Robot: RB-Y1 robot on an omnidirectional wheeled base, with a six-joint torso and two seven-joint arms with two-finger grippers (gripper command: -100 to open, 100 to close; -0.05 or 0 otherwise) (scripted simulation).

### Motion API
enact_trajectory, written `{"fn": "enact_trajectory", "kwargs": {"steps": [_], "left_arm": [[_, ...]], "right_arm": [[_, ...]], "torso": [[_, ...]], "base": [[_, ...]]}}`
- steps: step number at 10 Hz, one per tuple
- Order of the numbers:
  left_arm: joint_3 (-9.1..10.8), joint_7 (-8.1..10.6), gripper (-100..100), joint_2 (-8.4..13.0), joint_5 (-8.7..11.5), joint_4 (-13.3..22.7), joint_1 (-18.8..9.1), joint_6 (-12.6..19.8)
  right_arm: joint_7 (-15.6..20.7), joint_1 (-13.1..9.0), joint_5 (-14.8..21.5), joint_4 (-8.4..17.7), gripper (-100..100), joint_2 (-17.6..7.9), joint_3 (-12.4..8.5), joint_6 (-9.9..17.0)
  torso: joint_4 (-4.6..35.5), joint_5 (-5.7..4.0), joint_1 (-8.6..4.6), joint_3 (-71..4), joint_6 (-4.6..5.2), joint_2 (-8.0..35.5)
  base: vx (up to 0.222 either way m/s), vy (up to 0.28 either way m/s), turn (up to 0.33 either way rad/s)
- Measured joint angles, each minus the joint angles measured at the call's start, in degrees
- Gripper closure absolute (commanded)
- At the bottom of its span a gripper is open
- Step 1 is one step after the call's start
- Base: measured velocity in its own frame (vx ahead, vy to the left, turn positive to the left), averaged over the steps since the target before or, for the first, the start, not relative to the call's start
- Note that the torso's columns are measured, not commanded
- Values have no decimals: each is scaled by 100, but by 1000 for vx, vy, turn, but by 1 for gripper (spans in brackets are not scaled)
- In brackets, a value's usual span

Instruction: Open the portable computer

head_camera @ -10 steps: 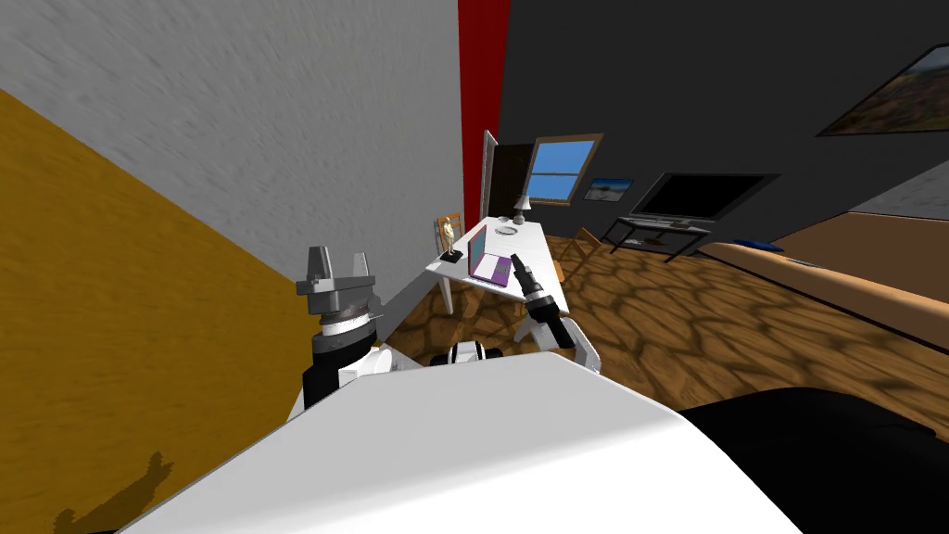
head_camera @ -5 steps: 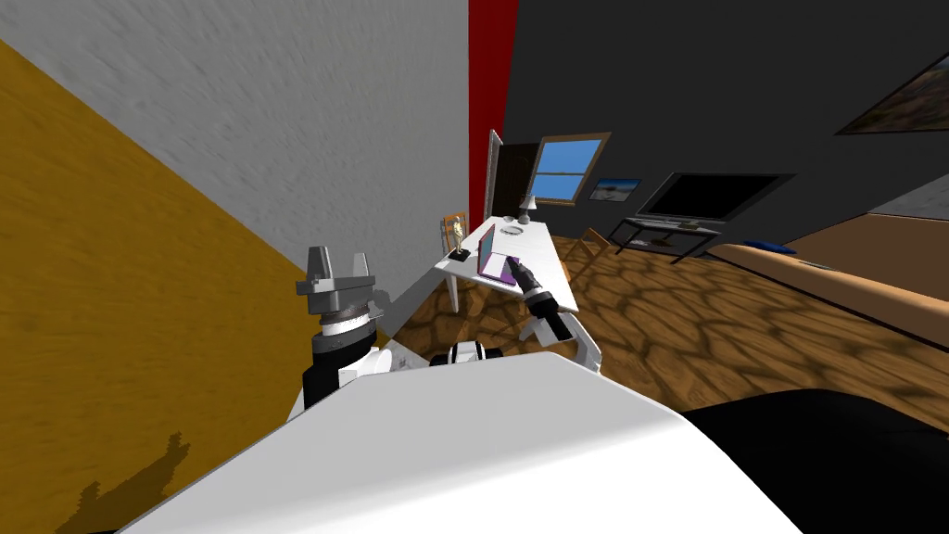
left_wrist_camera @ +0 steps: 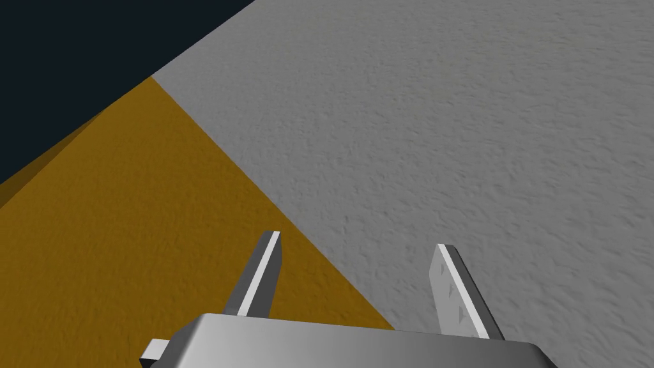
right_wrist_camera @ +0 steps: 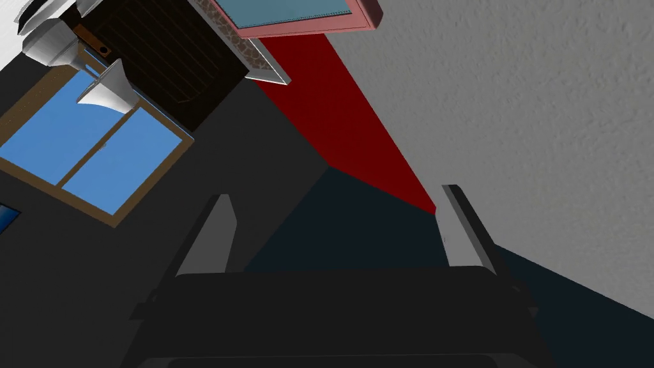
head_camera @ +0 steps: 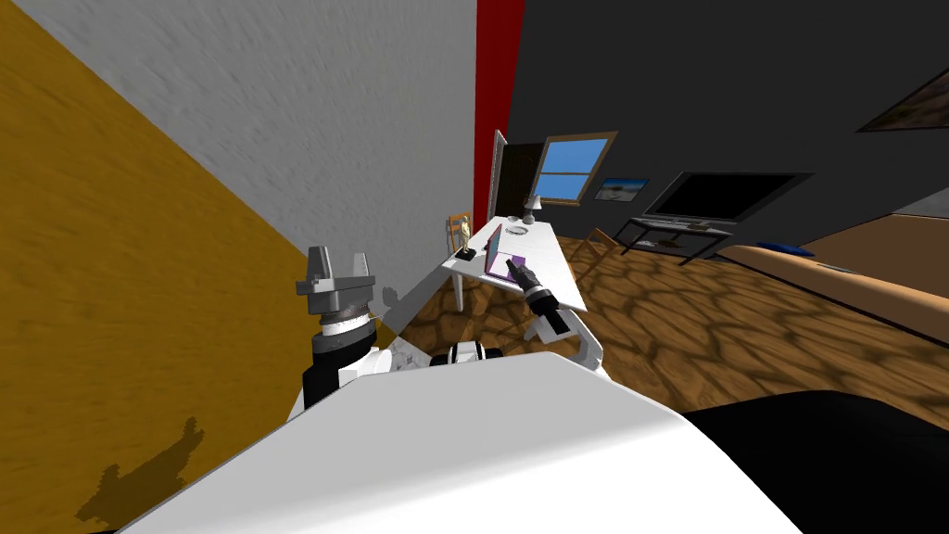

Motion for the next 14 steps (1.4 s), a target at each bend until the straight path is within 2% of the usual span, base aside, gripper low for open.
{"fn": "enact_trajectory", "kwargs": {"steps": [3, 4, 8, 14], "left_arm": [[0, 0, 0, 0, 0, 0, 0, 0], [-1, 0, 0, 0, 0, 0, 0, 0], [0, 0, 0, 0, 0, 0, 0, 0], [0, 0, 0, 0, 0, 0, 0, 0]], "right_arm": [[270, -71, 98, -27, -100, -167, 25, 422], [404, -153, 137, 24, -100, -299, 20, 571], [809, -314, 276, 80, -100, -483, 76, 1188], [1454, -537, 409, 178, -100, -966, 98, 2059]], "torso": [[0, 2, 5, 0, 0, 1], [-1, 2, 8, -3, -2, -5], [0, -1, -4, 1, 0, 2], [-2, 2, 9, -5, -2, -8]], "base": [[-5, 96, 53], [1, 111, 34], [-6, 78, 48], [9, 80, 45]]}}
